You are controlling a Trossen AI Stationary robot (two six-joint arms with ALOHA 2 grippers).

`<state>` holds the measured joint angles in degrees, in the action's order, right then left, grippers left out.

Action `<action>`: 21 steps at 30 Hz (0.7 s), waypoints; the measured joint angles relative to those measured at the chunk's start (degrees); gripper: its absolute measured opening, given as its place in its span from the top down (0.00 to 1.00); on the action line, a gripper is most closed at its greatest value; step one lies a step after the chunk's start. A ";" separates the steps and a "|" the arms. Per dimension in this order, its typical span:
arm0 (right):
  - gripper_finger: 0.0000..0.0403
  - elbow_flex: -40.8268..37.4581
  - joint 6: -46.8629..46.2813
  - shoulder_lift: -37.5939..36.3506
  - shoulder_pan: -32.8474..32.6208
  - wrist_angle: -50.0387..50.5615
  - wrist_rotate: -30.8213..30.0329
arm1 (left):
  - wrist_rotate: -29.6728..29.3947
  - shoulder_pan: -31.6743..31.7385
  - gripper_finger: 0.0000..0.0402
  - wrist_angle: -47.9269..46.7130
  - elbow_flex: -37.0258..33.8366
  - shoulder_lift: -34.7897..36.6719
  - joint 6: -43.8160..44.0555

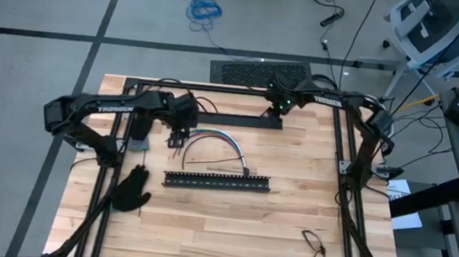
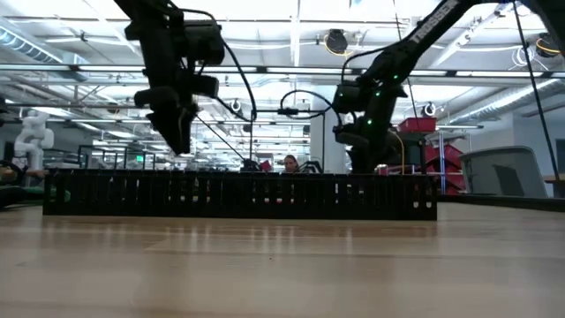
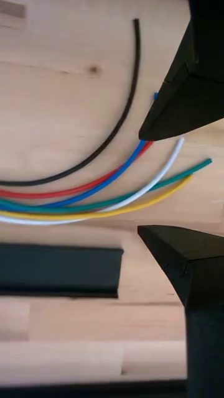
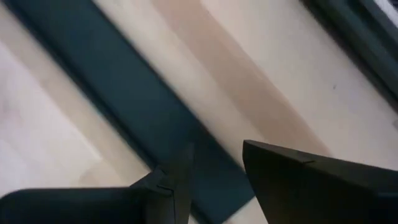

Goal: Ziptie cables

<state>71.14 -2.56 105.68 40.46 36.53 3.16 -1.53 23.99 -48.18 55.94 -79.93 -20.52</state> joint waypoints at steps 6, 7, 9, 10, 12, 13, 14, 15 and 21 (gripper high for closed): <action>0.67 8.26 4.09 7.69 -0.06 11.37 -0.01 | -0.16 0.00 0.43 -0.63 0.00 1.88 2.32; 0.67 8.99 5.66 8.52 -0.22 12.49 -0.03 | -0.20 0.00 0.43 -0.48 0.00 2.19 3.24; 0.67 9.74 7.47 9.67 -0.46 12.82 -0.24 | -0.24 0.00 0.43 -0.29 0.00 2.46 4.44; 0.67 9.89 7.77 9.86 -0.50 12.56 -0.29 | -0.23 0.00 0.43 -0.17 0.00 2.46 5.13; 0.67 10.05 8.12 10.49 -0.44 12.00 -0.24 | -0.26 0.00 0.43 -0.43 0.00 2.44 6.25; 0.67 10.16 8.60 11.03 -0.41 12.06 -0.30 | -0.26 0.00 0.43 -0.41 0.00 2.44 6.66; 0.68 10.31 9.71 11.66 -0.41 12.54 -0.56 | -0.23 -0.10 0.43 -0.38 0.00 2.44 6.71; 0.69 10.40 11.35 12.43 -0.41 13.44 -1.09 | -0.24 -0.18 0.43 -0.33 0.00 2.44 6.70; 0.97 10.45 18.28 15.81 -1.73 19.71 -5.35 | 1.40 -1.17 0.43 -0.61 0.00 3.08 8.73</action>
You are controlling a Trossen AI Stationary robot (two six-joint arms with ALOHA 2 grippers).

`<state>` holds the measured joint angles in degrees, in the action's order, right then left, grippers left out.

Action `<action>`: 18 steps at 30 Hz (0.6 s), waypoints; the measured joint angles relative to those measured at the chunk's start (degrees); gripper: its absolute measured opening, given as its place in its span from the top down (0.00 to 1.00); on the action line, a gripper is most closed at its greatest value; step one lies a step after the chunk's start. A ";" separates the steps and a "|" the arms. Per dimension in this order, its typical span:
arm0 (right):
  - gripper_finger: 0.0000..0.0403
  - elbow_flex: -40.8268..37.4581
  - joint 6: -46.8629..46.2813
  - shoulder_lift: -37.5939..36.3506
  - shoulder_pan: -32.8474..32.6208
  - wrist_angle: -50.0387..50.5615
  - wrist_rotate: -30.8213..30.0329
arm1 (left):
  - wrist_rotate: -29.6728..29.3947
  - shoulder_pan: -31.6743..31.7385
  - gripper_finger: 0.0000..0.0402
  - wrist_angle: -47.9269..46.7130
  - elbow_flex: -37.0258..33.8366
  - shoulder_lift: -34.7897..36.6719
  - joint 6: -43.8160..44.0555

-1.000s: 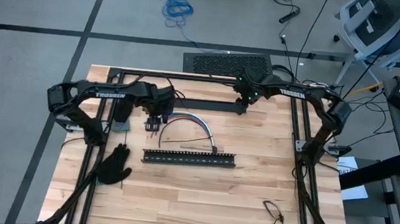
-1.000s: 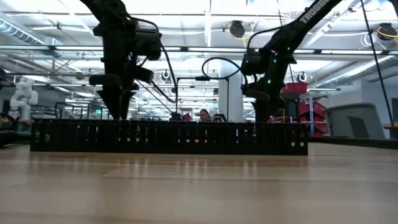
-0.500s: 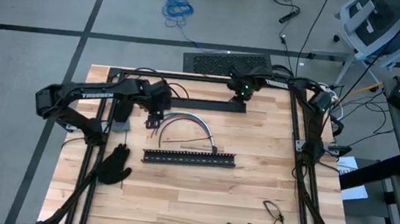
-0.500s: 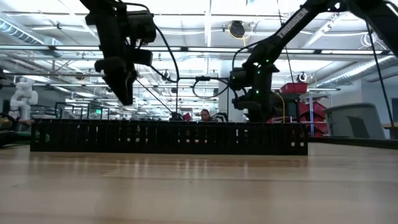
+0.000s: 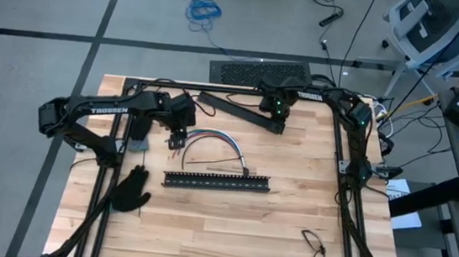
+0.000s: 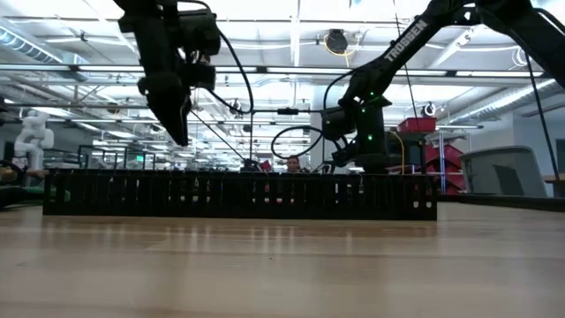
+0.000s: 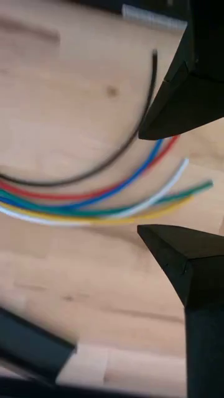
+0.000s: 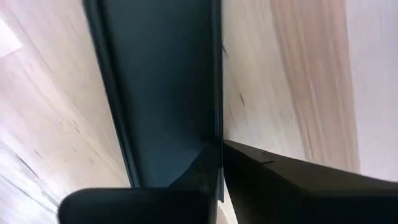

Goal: Ziptie cables

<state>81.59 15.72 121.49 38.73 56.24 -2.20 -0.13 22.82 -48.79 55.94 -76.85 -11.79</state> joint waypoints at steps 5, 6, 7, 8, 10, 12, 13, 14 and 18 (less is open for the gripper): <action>0.99 -1.12 -0.19 -4.81 -2.15 0.68 0.78 | 3.13 -1.94 0.43 -0.31 0.00 4.36 3.26; 0.99 -1.33 -0.28 -6.18 -2.59 1.67 1.96 | 3.15 -2.32 0.43 0.06 0.00 5.55 3.68; 1.00 -1.40 -0.57 -8.16 -3.15 2.02 2.16 | 3.04 -2.50 0.43 0.33 0.00 6.92 3.93; 1.00 -1.25 -0.67 -10.63 -3.63 2.50 2.73 | 2.51 -2.58 0.43 0.35 0.00 8.47 3.95; 1.00 -0.80 -0.89 -15.72 -5.24 4.96 1.31 | -0.64 -2.61 0.43 0.44 0.01 11.12 3.99; 1.00 -1.09 -1.49 -19.89 -7.55 7.24 0.45 | -5.27 -2.61 0.43 0.24 0.02 14.05 4.00; 1.00 -1.19 -2.08 -21.91 -9.15 7.34 -0.06 | -7.68 -2.61 0.43 0.75 0.02 15.39 3.98; 1.00 -1.18 -2.96 -24.42 -10.92 6.96 -0.60 | -10.14 -2.60 0.43 1.39 0.02 16.78 4.00; 1.00 -0.77 -6.75 -32.82 -17.52 7.21 -4.94 | -18.34 -2.53 0.43 6.31 0.02 19.68 3.97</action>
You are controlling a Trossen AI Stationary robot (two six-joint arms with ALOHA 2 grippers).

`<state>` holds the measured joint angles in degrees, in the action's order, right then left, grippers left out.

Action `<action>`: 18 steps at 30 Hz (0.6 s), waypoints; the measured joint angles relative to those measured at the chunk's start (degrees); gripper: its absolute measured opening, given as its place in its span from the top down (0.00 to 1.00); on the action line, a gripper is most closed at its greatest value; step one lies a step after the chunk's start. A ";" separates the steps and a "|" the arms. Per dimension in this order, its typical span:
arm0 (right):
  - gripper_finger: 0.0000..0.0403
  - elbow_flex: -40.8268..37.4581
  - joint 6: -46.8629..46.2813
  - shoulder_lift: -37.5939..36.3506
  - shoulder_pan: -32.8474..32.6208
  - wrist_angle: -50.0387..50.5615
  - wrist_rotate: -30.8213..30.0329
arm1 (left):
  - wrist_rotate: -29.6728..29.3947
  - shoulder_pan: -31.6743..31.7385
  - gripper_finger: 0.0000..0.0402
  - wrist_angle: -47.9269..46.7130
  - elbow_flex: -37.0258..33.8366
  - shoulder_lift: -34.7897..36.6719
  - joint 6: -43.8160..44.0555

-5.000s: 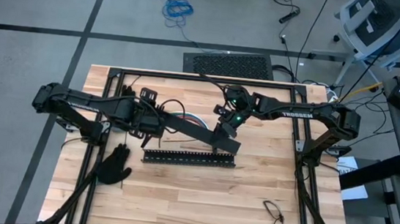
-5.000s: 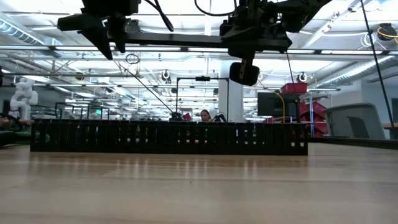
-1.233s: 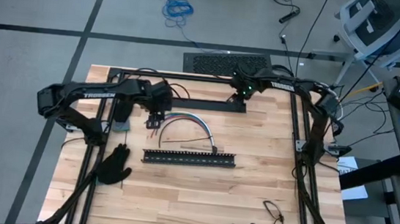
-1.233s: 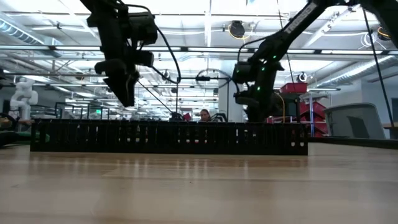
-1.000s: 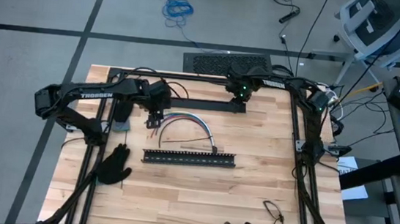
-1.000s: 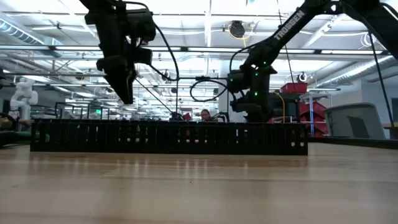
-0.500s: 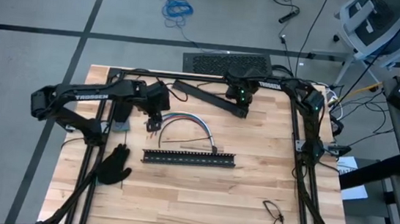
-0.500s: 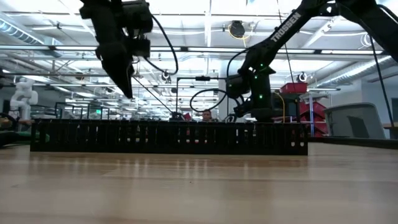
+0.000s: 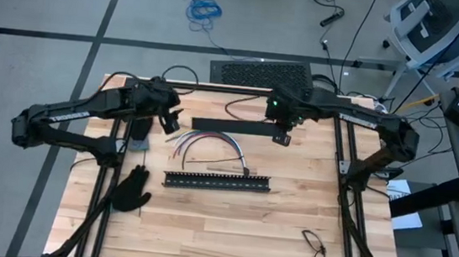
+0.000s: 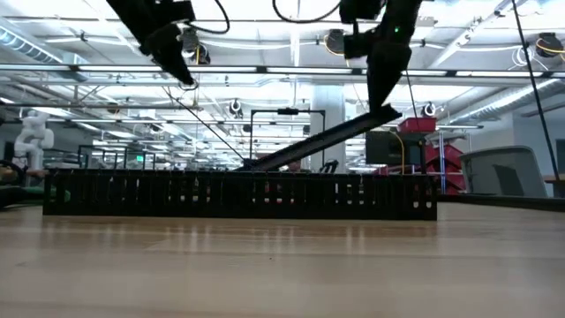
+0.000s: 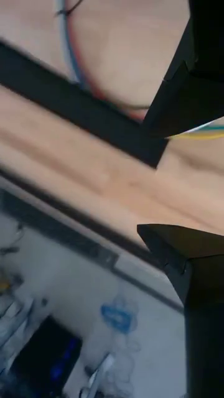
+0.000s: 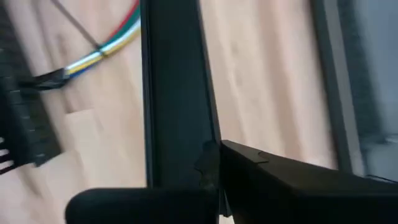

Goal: Ziptie cables

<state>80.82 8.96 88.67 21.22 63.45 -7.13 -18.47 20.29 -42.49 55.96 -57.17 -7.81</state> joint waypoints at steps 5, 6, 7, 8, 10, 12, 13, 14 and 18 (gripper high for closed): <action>1.00 0.06 -3.90 -3.60 -9.21 -0.05 -12.27 | -0.86 0.25 0.43 2.80 0.00 0.13 -0.06; 1.00 0.16 -3.85 -3.85 -10.93 -0.07 -14.73 | -0.19 0.35 0.43 3.25 0.00 -0.24 -0.06; 1.00 0.17 -3.55 -3.82 -12.47 -0.05 -18.15 | 1.24 0.35 0.43 3.75 0.02 -0.81 -0.06; 1.00 0.15 -2.47 -3.63 -14.10 -0.10 -21.64 | 2.83 0.35 0.43 3.71 0.02 -1.37 -0.16; 1.00 0.11 2.10 -3.03 -17.33 -0.08 -28.73 | 4.39 0.35 0.43 4.18 -0.03 -2.72 -1.06; 1.00 0.16 9.38 -2.34 -19.60 0.69 -31.56 | 4.91 0.33 0.43 6.41 -0.04 -4.11 -1.99; 1.00 0.17 12.89 -1.60 -20.39 1.40 -31.61 | 4.95 0.35 0.43 7.41 -0.04 -4.78 -2.52; 1.00 0.17 15.84 -0.71 -21.05 1.76 -31.85 | 4.93 0.35 0.43 8.22 -0.04 -5.38 -3.09; 1.00 0.15 25.84 2.87 -23.39 1.56 -33.41 | 4.93 0.35 0.43 9.13 -0.04 -7.07 -3.23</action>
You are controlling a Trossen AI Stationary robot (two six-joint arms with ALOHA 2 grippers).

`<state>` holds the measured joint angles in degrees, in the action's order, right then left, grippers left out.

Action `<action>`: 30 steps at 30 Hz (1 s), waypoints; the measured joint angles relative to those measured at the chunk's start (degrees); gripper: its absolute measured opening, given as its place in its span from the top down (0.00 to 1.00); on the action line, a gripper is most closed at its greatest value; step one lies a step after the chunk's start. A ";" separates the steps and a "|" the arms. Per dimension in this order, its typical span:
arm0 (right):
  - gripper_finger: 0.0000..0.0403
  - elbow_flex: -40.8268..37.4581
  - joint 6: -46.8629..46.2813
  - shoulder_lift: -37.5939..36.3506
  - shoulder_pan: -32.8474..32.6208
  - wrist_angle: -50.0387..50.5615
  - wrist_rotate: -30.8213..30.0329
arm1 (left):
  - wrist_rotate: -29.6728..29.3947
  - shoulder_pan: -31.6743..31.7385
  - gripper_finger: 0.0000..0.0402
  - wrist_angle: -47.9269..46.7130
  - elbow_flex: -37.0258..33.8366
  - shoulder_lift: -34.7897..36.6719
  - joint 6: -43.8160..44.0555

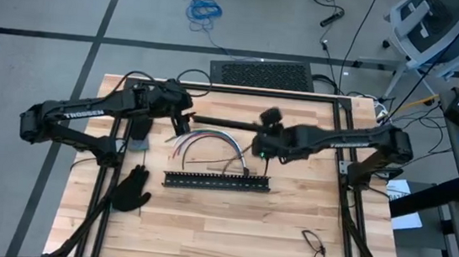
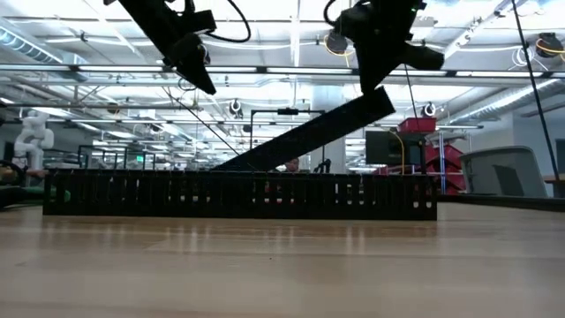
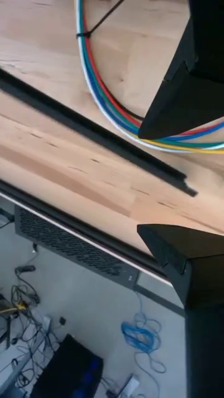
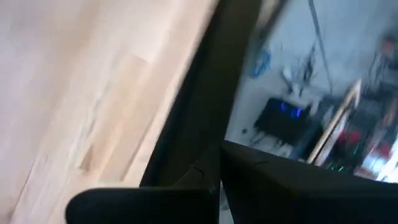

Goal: Ziptie cables

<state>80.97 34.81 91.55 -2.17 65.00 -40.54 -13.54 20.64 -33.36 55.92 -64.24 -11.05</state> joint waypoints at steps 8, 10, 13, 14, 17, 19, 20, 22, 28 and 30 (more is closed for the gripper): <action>1.00 0.02 11.07 11.98 -0.48 -2.86 9.48 | 0.02 0.95 0.43 4.02 -3.08 -0.12 -5.84; 1.00 -0.08 11.27 15.27 -0.15 -3.96 9.76 | 0.00 1.36 0.43 4.34 -3.29 -0.22 -5.79; 1.00 -0.12 3.70 16.78 1.18 -4.57 8.01 | 0.03 1.40 0.43 3.08 -3.76 -0.28 -5.23; 1.00 -0.02 -0.25 16.39 1.92 -3.68 9.35 | 0.21 1.38 0.43 2.05 -3.76 -0.13 -4.71; 1.00 -0.04 -11.46 13.11 5.36 -2.22 19.30 | 0.62 1.42 0.43 -1.55 -3.76 0.53 -4.90; 1.00 -0.03 -17.12 10.04 8.96 -3.56 25.27 | 1.36 1.42 0.43 -3.26 -3.76 0.57 -5.96; 1.00 0.00 -19.93 8.84 11.06 -4.72 26.92 | 1.80 1.42 0.43 -3.38 -3.80 0.56 -6.32; 1.00 -0.94 -24.34 6.78 15.47 -7.38 29.28 | 3.44 1.65 0.43 -2.71 -3.89 0.56 -7.78; 0.93 -5.56 -30.59 5.39 27.60 -7.68 48.31 | 5.51 5.43 0.43 2.63 -3.87 -3.56 -9.86; 0.87 -8.07 -32.42 5.40 28.94 -10.19 54.73 | 7.13 7.73 0.43 1.67 -3.84 -6.82 -9.14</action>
<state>72.89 2.38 96.95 26.77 54.81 14.19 -6.41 28.37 -31.69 52.08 -71.06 -20.19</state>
